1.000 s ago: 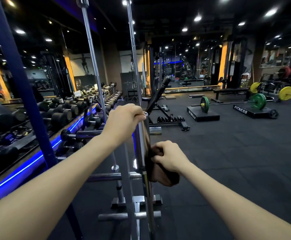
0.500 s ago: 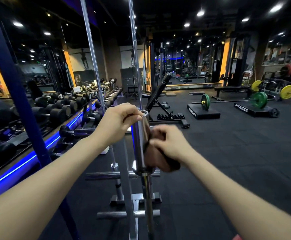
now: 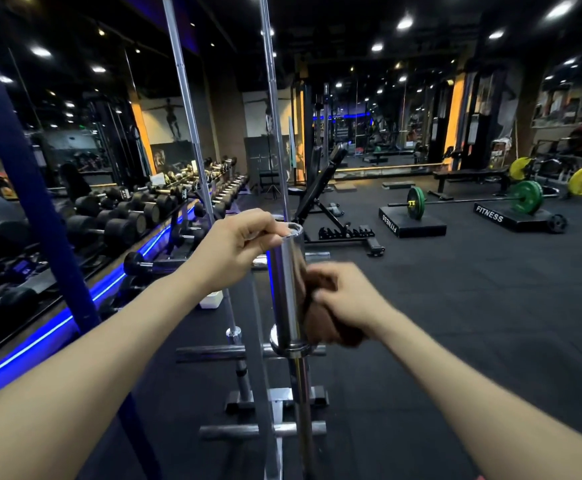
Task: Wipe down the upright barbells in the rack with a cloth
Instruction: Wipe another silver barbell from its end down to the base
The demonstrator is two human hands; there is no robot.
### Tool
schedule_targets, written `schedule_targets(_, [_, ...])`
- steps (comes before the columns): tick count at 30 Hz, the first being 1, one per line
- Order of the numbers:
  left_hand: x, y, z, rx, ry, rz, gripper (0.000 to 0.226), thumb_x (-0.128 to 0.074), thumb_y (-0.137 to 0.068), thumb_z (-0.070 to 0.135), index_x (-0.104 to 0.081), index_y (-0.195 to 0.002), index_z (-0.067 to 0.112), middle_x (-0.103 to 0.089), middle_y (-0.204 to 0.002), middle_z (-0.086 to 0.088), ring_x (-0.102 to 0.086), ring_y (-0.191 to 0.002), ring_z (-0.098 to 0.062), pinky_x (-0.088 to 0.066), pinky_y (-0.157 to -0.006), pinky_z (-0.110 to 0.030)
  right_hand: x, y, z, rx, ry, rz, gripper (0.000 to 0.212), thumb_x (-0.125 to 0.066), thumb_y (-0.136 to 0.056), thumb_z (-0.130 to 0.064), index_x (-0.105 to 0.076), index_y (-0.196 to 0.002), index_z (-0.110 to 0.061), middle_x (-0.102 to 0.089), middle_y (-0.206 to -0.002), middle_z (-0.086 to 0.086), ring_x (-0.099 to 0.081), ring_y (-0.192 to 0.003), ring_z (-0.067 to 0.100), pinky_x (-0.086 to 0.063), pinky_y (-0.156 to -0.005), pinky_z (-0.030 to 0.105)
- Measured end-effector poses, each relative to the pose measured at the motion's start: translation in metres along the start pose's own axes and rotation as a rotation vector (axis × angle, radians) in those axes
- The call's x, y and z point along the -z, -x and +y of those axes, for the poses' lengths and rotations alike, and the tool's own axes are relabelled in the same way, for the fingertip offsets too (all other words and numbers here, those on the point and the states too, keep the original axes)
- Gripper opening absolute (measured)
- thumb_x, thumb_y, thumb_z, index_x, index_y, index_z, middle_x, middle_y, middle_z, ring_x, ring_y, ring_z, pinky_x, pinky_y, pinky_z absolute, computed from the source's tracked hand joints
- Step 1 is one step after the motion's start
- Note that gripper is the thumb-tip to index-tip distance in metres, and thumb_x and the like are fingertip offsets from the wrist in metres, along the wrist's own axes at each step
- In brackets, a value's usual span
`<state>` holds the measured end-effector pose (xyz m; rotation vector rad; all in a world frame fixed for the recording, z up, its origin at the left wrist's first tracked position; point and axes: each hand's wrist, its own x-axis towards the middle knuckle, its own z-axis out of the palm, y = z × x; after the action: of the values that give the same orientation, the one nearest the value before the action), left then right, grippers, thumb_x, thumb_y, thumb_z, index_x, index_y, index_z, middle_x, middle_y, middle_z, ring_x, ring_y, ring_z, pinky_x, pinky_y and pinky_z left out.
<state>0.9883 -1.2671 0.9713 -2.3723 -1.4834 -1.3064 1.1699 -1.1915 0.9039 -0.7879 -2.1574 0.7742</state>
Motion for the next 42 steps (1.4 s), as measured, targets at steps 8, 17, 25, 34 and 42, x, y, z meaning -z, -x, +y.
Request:
schedule_targets(8, [0.008,-0.009,0.043,0.136,-0.323,-0.074,0.021,-0.056,-0.095,0.025,-0.065,-0.091,0.007,-0.060,-0.088,0.002,-0.056,-0.083,-0.014,-0.045,-0.074,-0.030,-0.002,0.011,0.013,-0.149,0.153,-0.107,0.037,-0.063,-0.084,-0.010,-0.061,-0.120,-0.016,-0.064,-0.122,0.003,-0.056,-0.115,0.020,-0.041,-0.098,0.029])
schedule_targets(17, [-0.017,0.001,0.059,0.167,-0.526,0.126,0.016,-0.055,-0.094,0.018,-0.065,-0.092,0.006,-0.062,-0.097,-0.007,-0.056,-0.090,-0.029,-0.037,-0.069,-0.037,0.022,0.014,-0.021,-0.024,0.066,0.033,0.027,-0.073,-0.072,-0.007,-0.072,-0.098,-0.015,-0.071,-0.101,0.002,-0.063,-0.100,0.022,-0.047,-0.094,0.036])
schedule_targets(25, [-0.008,0.009,0.023,0.043,-0.200,0.132,0.006,-0.060,-0.086,0.006,-0.066,-0.087,0.005,-0.066,-0.088,-0.005,-0.057,-0.085,-0.012,-0.043,-0.080,-0.020,0.028,-0.022,-0.034,0.131,-0.056,0.062,0.039,-0.053,-0.081,0.012,-0.065,-0.115,-0.004,-0.066,-0.115,0.006,-0.058,-0.110,0.016,-0.040,-0.103,0.028])
schedule_targets(34, [-0.007,0.008,0.023,0.031,-0.155,0.151,0.008,-0.062,-0.084,0.009,-0.068,-0.087,0.004,-0.068,-0.089,-0.008,-0.058,-0.085,-0.011,-0.044,-0.078,-0.017,0.022,-0.005,-0.018,0.008,-0.123,0.008,0.044,-0.056,-0.074,0.017,-0.071,-0.105,-0.011,-0.070,-0.103,0.001,-0.063,-0.100,0.015,-0.047,-0.097,0.026])
schedule_targets(42, [-0.013,0.008,0.021,0.046,-0.132,0.198,0.013,-0.060,-0.084,0.012,-0.068,-0.086,0.002,-0.067,-0.086,-0.010,-0.058,-0.081,-0.014,-0.044,-0.075,-0.020,0.009,-0.021,-0.015,0.061,-0.138,-0.101,0.048,-0.039,-0.083,0.018,-0.066,-0.108,-0.012,-0.067,-0.104,0.001,-0.058,-0.101,0.011,-0.043,-0.092,0.021])
